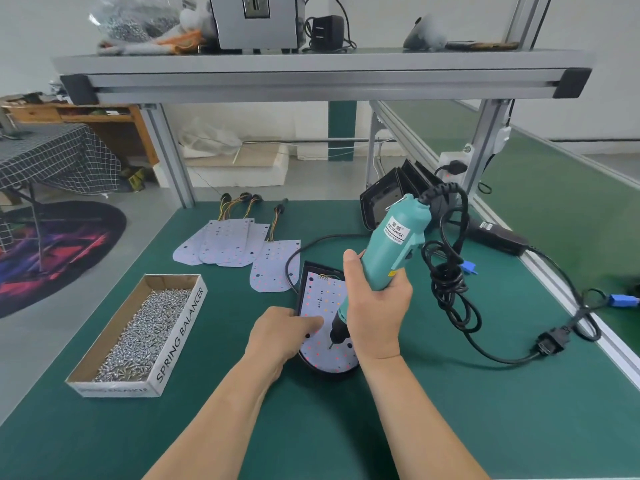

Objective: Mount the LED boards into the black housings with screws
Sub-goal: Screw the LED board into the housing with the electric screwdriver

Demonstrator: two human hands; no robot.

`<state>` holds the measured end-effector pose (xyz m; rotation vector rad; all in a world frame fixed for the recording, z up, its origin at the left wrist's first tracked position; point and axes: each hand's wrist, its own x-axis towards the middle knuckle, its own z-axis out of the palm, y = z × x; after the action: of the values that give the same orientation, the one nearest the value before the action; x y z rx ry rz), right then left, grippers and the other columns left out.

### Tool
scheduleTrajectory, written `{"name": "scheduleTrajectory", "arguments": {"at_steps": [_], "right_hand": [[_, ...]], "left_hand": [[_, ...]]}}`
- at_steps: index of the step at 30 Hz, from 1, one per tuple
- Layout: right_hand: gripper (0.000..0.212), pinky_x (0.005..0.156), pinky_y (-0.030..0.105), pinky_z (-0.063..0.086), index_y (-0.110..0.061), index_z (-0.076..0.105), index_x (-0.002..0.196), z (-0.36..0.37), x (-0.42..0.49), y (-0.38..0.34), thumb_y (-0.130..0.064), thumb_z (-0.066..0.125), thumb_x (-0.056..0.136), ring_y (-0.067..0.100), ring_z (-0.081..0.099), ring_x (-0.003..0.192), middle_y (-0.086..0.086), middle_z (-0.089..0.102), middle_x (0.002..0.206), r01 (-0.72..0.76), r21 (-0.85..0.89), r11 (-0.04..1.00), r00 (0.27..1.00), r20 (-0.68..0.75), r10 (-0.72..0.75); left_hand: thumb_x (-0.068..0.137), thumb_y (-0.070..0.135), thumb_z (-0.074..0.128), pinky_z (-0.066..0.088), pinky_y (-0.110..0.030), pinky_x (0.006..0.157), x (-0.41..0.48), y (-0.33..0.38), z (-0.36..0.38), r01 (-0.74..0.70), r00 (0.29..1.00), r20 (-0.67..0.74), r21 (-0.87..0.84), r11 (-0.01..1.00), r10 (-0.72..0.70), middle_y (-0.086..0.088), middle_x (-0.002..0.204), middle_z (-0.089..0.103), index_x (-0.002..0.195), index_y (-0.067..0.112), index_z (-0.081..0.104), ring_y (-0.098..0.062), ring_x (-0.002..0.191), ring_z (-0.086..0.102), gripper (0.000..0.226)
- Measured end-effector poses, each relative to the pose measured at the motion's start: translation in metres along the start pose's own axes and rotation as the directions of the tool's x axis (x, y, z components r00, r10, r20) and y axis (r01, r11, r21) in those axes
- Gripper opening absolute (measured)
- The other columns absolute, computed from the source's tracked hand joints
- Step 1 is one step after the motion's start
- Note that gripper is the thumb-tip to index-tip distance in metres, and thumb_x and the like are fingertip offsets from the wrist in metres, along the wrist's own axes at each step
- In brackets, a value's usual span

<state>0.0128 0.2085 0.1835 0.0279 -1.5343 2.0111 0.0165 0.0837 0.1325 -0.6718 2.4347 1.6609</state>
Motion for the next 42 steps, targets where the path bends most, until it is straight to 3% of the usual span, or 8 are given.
{"name": "scheduleTrajectory", "arguments": {"at_steps": [6, 13, 18, 20, 22, 26, 34, 42], "right_hand": [[0.037, 0.050, 0.028, 0.038, 0.001, 0.046, 0.071, 0.003, -0.002, -0.002, -0.023, 0.072, 0.080, 0.013, 0.038, 0.051, -0.008, 0.043, 0.054, -0.023, -0.022, 1.000, 0.999, 0.041, 0.024], [0.016, 0.062, 0.022, 0.047, -0.021, 0.065, 0.075, -0.009, -0.002, -0.024, -0.032, 0.075, 0.079, 0.011, 0.052, 0.060, -0.008, 0.058, 0.064, -0.029, 0.064, 0.997, 0.999, -0.033, 0.032], [0.016, 0.058, 0.016, 0.045, -0.019, 0.062, 0.078, -0.020, 0.012, -0.043, -0.027, 0.074, 0.084, 0.007, 0.053, 0.055, -0.009, 0.058, 0.059, -0.001, 0.114, 0.993, 0.980, -0.200, 0.024], [0.019, 0.057, 0.016, 0.044, -0.019, 0.059, 0.078, -0.028, 0.013, -0.044, -0.030, 0.073, 0.084, 0.007, 0.052, 0.054, -0.011, 0.057, 0.056, -0.035, 0.135, 0.990, 0.960, -0.271, 0.070], [0.021, 0.060, 0.021, 0.045, -0.020, 0.057, 0.079, -0.035, 0.014, -0.045, -0.034, 0.073, 0.082, 0.009, 0.052, 0.056, -0.009, 0.057, 0.057, -0.077, 0.168, 0.983, 0.943, -0.309, 0.127], [0.024, 0.063, 0.030, 0.042, -0.021, 0.054, 0.079, -0.039, 0.012, -0.048, -0.036, 0.073, 0.083, 0.012, 0.049, 0.057, -0.006, 0.056, 0.059, -0.120, 0.199, 0.973, 0.925, -0.332, 0.182], [0.021, 0.065, 0.029, 0.042, -0.025, 0.053, 0.080, -0.034, 0.010, -0.074, -0.032, 0.072, 0.086, 0.011, 0.050, 0.059, -0.005, 0.055, 0.059, -0.112, 0.331, 0.937, 0.914, -0.335, 0.228], [0.042, 0.066, 0.030, 0.040, -0.038, 0.066, 0.053, -0.027, 0.017, -0.101, -0.025, 0.069, 0.093, 0.012, 0.046, 0.058, -0.009, 0.051, 0.057, -0.047, 0.443, 0.895, 0.946, -0.268, 0.182]], "left_hand": [[0.062, 0.036, 0.075, 0.026, -0.028, 0.058, -0.004, 0.003, 0.001, 0.023, 0.999, -0.049, -0.008, 1.000, -0.023, 0.003, 0.054, 0.045, 0.052, 0.019, 0.038, -0.021, 0.056, 0.037, 0.042], [0.052, 0.038, 0.069, 0.033, -0.031, 0.065, -0.017, 0.012, -0.004, 0.030, 0.999, 0.021, 0.009, 1.000, -0.030, -0.003, 0.068, 0.052, 0.073, 0.015, 0.058, -0.019, 0.064, 0.042, 0.033], [0.078, 0.058, 0.073, 0.017, -0.030, 0.053, -0.024, 0.013, -0.023, 0.044, 0.999, 0.009, -0.059, 0.997, -0.044, 0.002, 0.062, 0.031, 0.071, 0.022, 0.036, -0.019, 0.058, 0.023, 0.052], [0.094, 0.038, 0.065, 0.022, -0.026, 0.050, -0.022, 0.011, -0.038, 0.149, 0.988, 0.023, -0.406, 0.902, -0.153, -0.003, 0.066, 0.038, 0.073, 0.016, 0.043, -0.017, 0.055, 0.027, 0.038], [0.097, -0.006, 0.048, 0.043, -0.026, 0.060, -0.024, 0.012, -0.050, 0.180, 0.980, 0.080, -0.742, 0.646, -0.181, -0.015, 0.083, 0.052, 0.091, -0.003, 0.054, -0.019, 0.067, 0.051, 0.010], [0.088, -0.029, 0.021, 0.055, -0.029, 0.078, -0.040, 0.017, -0.064, 0.165, 0.986, 0.150, -0.848, 0.503, -0.069, -0.025, 0.113, 0.057, 0.114, -0.013, 0.052, -0.027, 0.094, 0.065, 0.042], [0.094, -0.014, 0.049, 0.057, -0.016, 0.058, -0.069, 0.033, -0.056, 0.167, 0.969, 0.237, -0.837, 0.521, 0.070, -0.021, 0.080, 0.073, 0.102, -0.014, 0.060, -0.019, 0.072, 0.075, 0.014], [0.056, 0.009, 0.078, 0.051, -0.012, 0.044, -0.089, 0.048, -0.031, 0.281, 0.933, 0.356, -0.804, 0.523, 0.045, -0.010, 0.065, 0.065, 0.072, -0.002, 0.077, -0.010, 0.051, 0.064, 0.019]]}}
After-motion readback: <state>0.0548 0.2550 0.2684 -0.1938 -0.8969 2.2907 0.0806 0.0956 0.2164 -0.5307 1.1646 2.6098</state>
